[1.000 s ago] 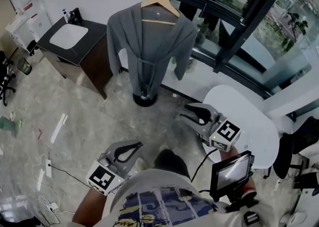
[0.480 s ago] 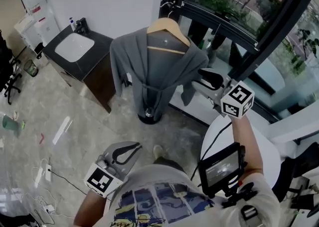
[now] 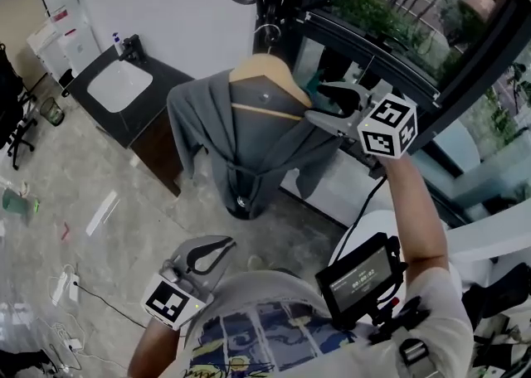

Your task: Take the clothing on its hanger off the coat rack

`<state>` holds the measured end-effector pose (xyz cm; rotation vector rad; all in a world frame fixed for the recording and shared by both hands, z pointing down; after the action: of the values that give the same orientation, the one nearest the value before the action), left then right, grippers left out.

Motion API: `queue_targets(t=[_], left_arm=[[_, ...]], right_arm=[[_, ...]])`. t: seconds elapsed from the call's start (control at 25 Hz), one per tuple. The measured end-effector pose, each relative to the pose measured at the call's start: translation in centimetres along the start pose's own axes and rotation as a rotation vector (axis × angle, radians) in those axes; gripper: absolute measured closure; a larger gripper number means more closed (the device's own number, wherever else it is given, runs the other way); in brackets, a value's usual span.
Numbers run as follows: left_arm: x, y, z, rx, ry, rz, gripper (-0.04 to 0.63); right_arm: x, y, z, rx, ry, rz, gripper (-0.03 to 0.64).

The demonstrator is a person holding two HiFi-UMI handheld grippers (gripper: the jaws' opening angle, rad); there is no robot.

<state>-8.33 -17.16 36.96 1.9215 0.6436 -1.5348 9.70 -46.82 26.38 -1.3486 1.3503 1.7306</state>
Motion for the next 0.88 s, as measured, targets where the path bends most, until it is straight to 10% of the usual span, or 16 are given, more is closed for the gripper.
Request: queue_targets(t=[0.6,0.72,0.88], left_arm=[[-0.4,4.3,1.5,0.083,-0.032,0.032,0.565],[-0.5,4.5,1.5,0.086,-0.032,0.038,0.565],[-0.7,4.5,1.4,0.093,-0.034,0.046,0.565]], right_arm=[[-1.8,7.8,-2.7,0.400,0.153,0.316,0.277],[-1.6,8.4,-2.2,0.430,0.146,0.315,0.335],[-1.2,8.7,-2.0,0.405,0.116,0.281,0.570]])
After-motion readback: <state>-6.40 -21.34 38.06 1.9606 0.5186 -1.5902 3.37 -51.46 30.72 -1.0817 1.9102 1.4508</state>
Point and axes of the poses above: the fingertips, and each gripper's own axes: y forward along the fingers, z to its left, x out of its top, the point moved 6 cm from there along -y, backward along the fingers, and after that the axes turned 12 degrees about y, right-handed, at the moved point
